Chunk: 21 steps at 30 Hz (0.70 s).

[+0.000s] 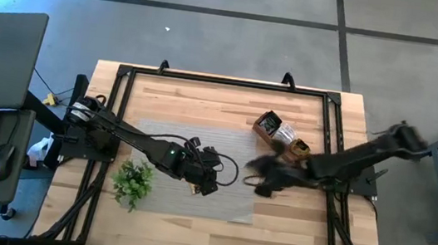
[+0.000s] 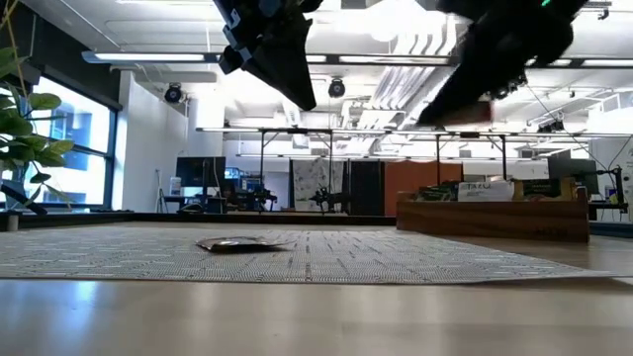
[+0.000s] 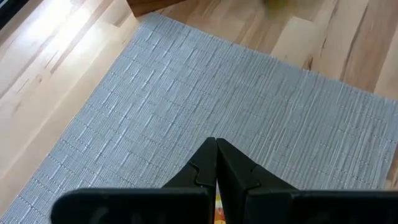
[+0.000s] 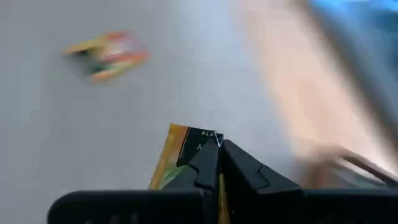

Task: Pick & Place Tea
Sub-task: Put the yellow tea bag into the right section of the wooden organizer

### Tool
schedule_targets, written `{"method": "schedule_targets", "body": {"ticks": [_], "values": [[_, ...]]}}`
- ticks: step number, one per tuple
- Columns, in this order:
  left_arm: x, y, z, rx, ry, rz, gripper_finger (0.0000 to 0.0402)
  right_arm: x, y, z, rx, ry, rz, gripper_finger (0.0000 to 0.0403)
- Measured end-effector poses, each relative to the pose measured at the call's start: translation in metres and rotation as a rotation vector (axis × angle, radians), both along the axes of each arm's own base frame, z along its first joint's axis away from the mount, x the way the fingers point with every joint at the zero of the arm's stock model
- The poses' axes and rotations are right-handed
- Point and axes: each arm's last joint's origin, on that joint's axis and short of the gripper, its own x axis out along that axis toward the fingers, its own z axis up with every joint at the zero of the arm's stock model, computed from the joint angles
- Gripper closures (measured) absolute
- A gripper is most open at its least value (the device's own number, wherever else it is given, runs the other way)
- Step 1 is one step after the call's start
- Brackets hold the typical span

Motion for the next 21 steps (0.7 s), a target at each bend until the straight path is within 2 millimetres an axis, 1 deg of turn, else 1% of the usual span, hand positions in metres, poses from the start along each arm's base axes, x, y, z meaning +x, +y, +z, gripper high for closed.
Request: {"method": "schedule_targets", "body": {"ticks": [2, 4, 6, 8, 10, 12, 15, 17, 21], "values": [[0.000, 0.000, 0.000, 0.001, -0.002, 0.002, 0.0401, -0.026, -0.005, 0.010, -0.060, -0.052, -0.195, 0.0390], [0.000, 0.000, 0.000, 0.005, -0.002, 0.005, 0.0401, -0.053, -0.013, 0.010, -0.057, -0.114, -0.378, 0.0394], [0.000, 0.000, 0.000, 0.004, -0.003, 0.005, 0.0401, -0.076, -0.020, 0.004, 0.015, -0.215, -0.524, 0.0398], [0.000, 0.000, 0.000, 0.004, -0.003, 0.005, 0.0401, -0.093, -0.027, -0.013, 0.052, -0.300, -0.612, 0.0398], [0.000, 0.000, 0.000, 0.005, -0.003, 0.005, 0.0401, -0.104, -0.034, -0.034, 0.073, -0.337, -0.643, 0.0395], [0.000, 0.000, 0.000, 0.004, -0.004, 0.005, 0.0401, -0.109, -0.041, -0.052, 0.108, -0.377, -0.667, 0.0392], [0.001, 0.000, 0.000, 0.002, -0.009, 0.005, 0.0401, -0.116, -0.051, -0.074, 0.131, -0.354, -0.683, 0.0394], [0.001, 0.000, 0.001, 0.001, -0.013, 0.005, 0.0401, -0.122, -0.058, -0.082, 0.125, -0.328, -0.717, 0.0398], [0.001, 0.000, 0.001, 0.001, -0.013, 0.005, 0.0401, -0.126, -0.068, -0.088, 0.076, -0.287, -0.769, 0.0396]]}}
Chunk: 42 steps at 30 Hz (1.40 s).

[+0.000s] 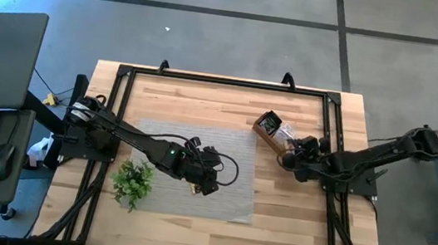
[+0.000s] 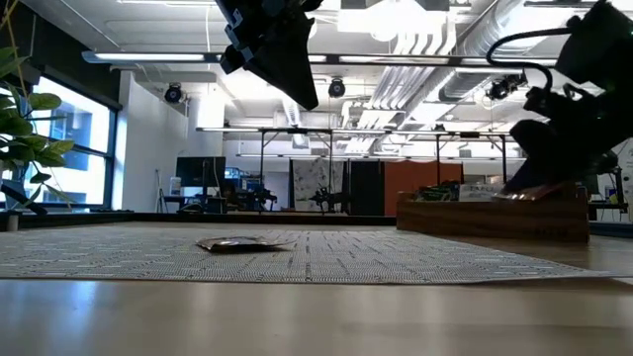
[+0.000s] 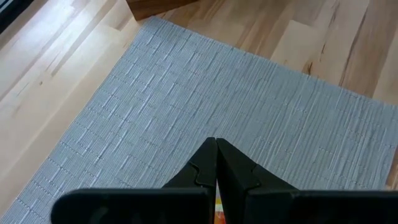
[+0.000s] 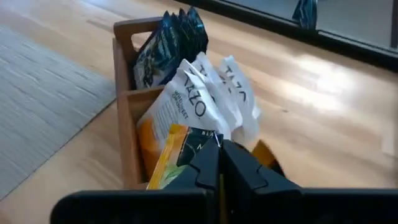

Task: Pick & Place Tea
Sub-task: Put the yellow tea bag into the right section of the wooden organizer

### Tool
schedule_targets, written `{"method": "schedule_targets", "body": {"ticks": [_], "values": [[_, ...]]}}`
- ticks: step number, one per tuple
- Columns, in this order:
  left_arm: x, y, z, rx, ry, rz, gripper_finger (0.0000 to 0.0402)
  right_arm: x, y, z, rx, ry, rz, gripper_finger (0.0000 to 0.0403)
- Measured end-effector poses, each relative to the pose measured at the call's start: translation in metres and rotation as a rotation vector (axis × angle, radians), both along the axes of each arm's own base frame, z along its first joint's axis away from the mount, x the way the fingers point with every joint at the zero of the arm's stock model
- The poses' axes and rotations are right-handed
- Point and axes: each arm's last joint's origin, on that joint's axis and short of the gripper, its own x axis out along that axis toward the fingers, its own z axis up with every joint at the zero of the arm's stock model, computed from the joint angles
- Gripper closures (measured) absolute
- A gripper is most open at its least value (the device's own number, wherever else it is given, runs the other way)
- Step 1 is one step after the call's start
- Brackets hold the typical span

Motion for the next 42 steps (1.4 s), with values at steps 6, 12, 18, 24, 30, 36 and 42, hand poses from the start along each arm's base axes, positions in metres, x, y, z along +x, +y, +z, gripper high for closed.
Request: {"method": "schedule_targets", "body": {"ticks": [6, 12, 18, 24, 30, 36, 42], "values": [[0.000, 0.000, 0.000, 0.000, 0.000, 0.000, 0.0401, 0.010, -0.003, 0.016, -0.117, 0.137, 0.086, 0.0388], [0.000, 0.000, 0.000, 0.000, 0.001, 0.000, 0.0401, 0.014, -0.004, 0.035, -0.223, 0.233, 0.103, 0.0398], [0.000, 0.000, 0.000, 0.000, 0.002, -0.001, 0.0401, 0.006, -0.005, 0.033, -0.170, 0.321, 0.119, 0.0385], [0.000, 0.000, 0.000, 0.000, 0.002, 0.000, 0.0401, 0.007, -0.005, 0.032, -0.154, 0.322, 0.131, 0.0351], [0.000, 0.000, 0.000, 0.000, 0.002, -0.001, 0.0401, 0.007, -0.005, 0.033, -0.155, 0.325, 0.132, 0.0311], [0.000, 0.000, 0.000, -0.001, 0.002, -0.001, 0.0401, 0.013, -0.003, 0.047, -0.164, 0.335, 0.169, 0.0286], [0.000, 0.000, 0.000, -0.002, 0.003, -0.001, 0.0401, 0.025, 0.001, 0.073, -0.109, 0.293, 0.254, 0.0284]]}}
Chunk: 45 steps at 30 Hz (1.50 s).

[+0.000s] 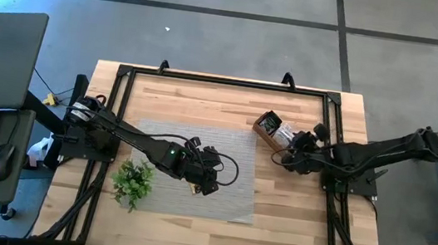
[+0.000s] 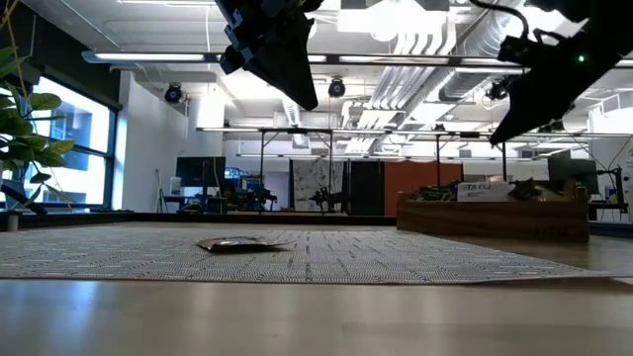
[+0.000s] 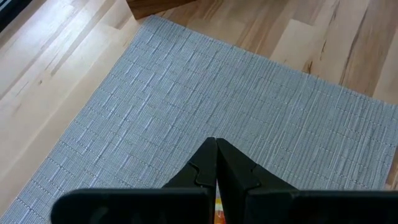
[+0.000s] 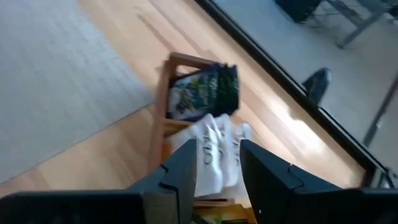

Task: Pick & Place Tea
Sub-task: Put the yellow tea bag into the right section of the wooden organizer

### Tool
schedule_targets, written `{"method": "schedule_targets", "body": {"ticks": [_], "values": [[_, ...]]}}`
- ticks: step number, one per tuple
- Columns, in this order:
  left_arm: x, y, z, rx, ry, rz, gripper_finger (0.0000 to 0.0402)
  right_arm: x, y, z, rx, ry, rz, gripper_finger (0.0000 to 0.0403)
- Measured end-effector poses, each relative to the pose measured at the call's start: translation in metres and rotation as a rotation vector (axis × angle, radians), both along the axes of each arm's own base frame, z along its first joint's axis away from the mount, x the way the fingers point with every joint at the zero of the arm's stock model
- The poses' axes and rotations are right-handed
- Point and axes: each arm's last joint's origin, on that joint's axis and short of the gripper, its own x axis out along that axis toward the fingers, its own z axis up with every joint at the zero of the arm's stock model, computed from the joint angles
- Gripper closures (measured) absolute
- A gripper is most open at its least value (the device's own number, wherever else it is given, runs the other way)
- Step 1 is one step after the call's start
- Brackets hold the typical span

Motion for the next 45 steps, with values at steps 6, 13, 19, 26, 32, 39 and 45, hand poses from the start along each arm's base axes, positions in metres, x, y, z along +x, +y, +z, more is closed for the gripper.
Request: {"method": "schedule_targets", "body": {"ticks": [6, 13, 19, 26, 32, 39, 45], "values": [[0.000, 0.000, 0.000, -0.001, 0.001, -0.001, 0.0401, 0.004, 0.003, 0.007, 0.019, 0.091, 0.139, 0.0284], [0.000, 0.000, 0.000, -0.001, 0.000, -0.001, 0.0401, 0.009, -0.004, -0.001, 0.108, 0.169, 0.167, 0.0284], [0.000, 0.000, 0.000, 0.000, 0.000, -0.002, 0.0401, 0.019, -0.017, -0.012, 0.220, 0.231, 0.146, 0.0284], [0.000, 0.000, 0.000, 0.001, 0.000, -0.003, 0.0401, 0.036, -0.040, 0.003, 0.477, 0.161, 0.128, 0.0284], [0.000, 0.000, 0.000, 0.006, 0.000, -0.006, 0.0401, 0.044, -0.049, 0.045, 0.463, 0.219, 0.152, 0.0284], [0.000, 0.000, 0.000, 0.018, 0.006, -0.020, 0.0401, 0.045, -0.048, 0.036, 0.503, 0.487, 0.055, 0.0284], [0.001, 0.000, 0.000, 0.017, 0.004, -0.020, 0.0401, 0.058, -0.051, -0.001, 0.532, 0.653, 0.052, 0.0284]]}}
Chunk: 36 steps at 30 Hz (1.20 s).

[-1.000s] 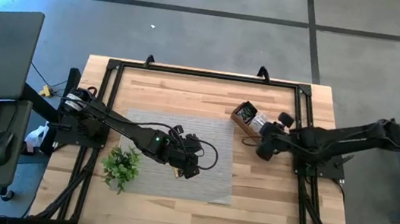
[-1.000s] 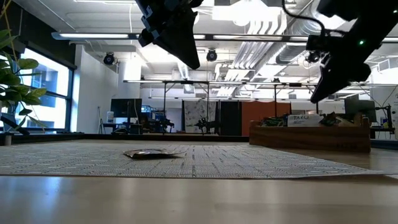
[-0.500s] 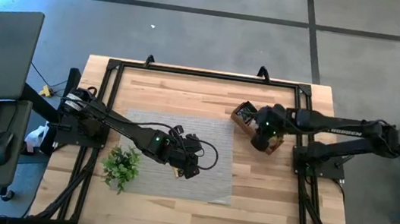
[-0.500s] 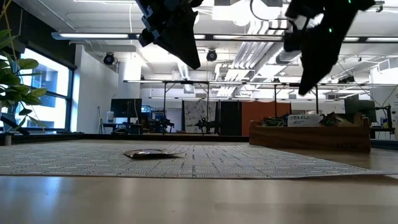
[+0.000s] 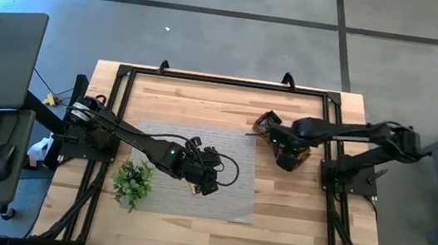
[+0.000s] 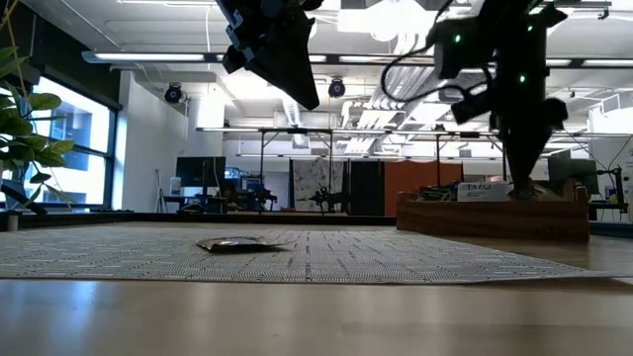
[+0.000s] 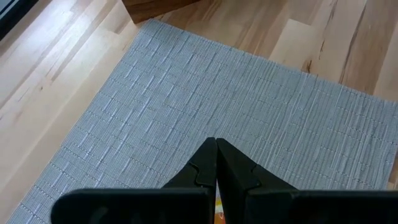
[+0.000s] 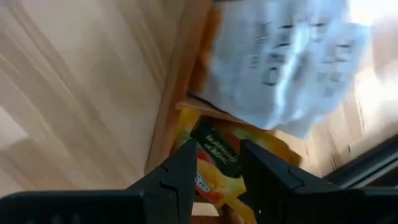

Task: Pick & Place Tea
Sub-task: Put the yellow tea bag into the right section of the wooden organizer

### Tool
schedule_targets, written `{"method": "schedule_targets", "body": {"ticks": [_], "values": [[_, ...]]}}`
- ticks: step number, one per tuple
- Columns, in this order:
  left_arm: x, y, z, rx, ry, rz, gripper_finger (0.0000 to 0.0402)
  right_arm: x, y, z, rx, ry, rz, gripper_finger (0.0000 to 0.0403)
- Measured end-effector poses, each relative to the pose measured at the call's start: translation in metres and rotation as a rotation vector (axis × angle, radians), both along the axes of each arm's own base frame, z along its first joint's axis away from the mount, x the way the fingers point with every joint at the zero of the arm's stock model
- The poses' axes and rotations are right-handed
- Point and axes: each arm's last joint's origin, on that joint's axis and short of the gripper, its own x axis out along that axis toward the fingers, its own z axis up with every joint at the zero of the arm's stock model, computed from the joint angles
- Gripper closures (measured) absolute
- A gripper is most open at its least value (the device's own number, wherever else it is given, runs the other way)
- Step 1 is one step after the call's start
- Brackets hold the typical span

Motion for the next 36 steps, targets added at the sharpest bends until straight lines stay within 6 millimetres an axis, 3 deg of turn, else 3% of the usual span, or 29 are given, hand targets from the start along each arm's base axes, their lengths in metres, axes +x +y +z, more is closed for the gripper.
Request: {"method": "schedule_targets", "body": {"ticks": [8, 21, 30, 36], "values": [[0.000, 0.000, 0.000, 0.000, 0.000, 0.000, 0.0401, 0.010, -0.002, -0.024, 0.006, 0.144, 0.070, 0.0284], [0.000, 0.000, 0.000, 0.000, 0.001, -0.001, 0.0401, 0.016, -0.005, -0.009, -0.073, 0.166, 0.123, 0.0284], [0.000, 0.000, 0.000, 0.000, 0.005, -0.006, 0.0401, 0.003, -0.003, -0.024, -0.048, 0.240, 0.120, 0.0284], [0.000, 0.000, 0.000, -0.001, 0.005, -0.006, 0.0401, 0.003, -0.004, -0.024, -0.074, 0.241, 0.122, 0.0284]]}}
